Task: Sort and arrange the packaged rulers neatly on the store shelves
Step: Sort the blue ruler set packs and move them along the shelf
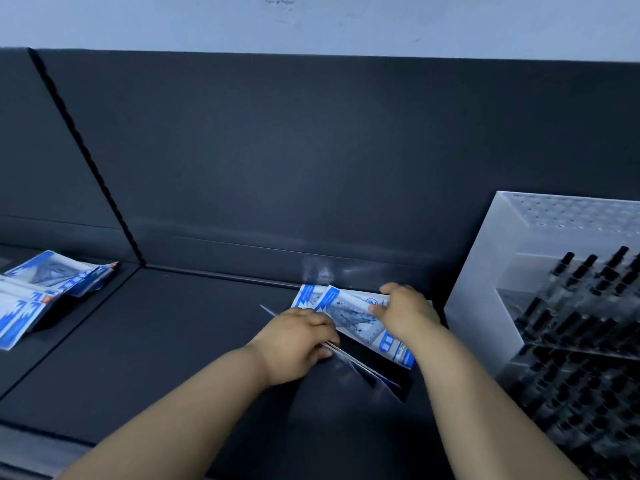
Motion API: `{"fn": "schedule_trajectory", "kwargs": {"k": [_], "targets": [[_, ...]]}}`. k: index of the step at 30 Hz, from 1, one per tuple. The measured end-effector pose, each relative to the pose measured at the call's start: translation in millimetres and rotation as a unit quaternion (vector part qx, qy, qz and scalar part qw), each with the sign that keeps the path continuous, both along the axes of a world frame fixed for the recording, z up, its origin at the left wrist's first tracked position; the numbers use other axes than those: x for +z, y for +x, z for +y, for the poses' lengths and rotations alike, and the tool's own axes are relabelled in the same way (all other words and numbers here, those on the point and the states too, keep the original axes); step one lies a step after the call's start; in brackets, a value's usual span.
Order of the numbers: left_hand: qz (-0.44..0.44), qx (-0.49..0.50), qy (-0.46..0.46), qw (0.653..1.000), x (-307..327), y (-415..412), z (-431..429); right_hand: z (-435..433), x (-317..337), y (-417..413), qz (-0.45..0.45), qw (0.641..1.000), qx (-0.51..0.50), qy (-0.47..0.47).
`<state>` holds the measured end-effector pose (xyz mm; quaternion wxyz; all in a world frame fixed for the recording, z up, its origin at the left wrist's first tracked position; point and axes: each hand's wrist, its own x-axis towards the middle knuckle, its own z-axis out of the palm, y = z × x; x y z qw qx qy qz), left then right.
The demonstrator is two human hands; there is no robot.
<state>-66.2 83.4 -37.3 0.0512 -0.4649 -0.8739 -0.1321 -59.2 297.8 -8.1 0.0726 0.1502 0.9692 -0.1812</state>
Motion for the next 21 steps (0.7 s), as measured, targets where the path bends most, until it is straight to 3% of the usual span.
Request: {"fn": "schedule_trajectory", "kwargs": {"k": [3, 8, 13, 17, 19, 21], "targets": [[-0.028, 0.018, -0.029, 0.999, 10, 3, -10, -4, -11, -12, -0.082, 0.994, 0.031, 0.059], [-0.025, 0.06, -0.065, 0.996, 15, 8, -15, -9, -10, -6, -0.012, 0.998, 0.036, 0.049], [-0.006, 0.091, 0.004, 0.996, 9, 12, 1, -13, -3, 22, 0.022, 0.989, 0.061, -0.136], [0.136, 0.1, -0.025, 0.985, 1, 5, 9, -8, 16, 30, -0.042, 0.947, 0.108, -0.298], [0.145, 0.078, -0.063, 0.984, 0, 3, 10, -2, 15, 17, -0.04, 0.957, 0.069, -0.278], [0.085, 0.062, -0.095, 0.99, 6, 5, 6, 5, 4, -7, 0.017, 0.988, 0.033, -0.151]]}}
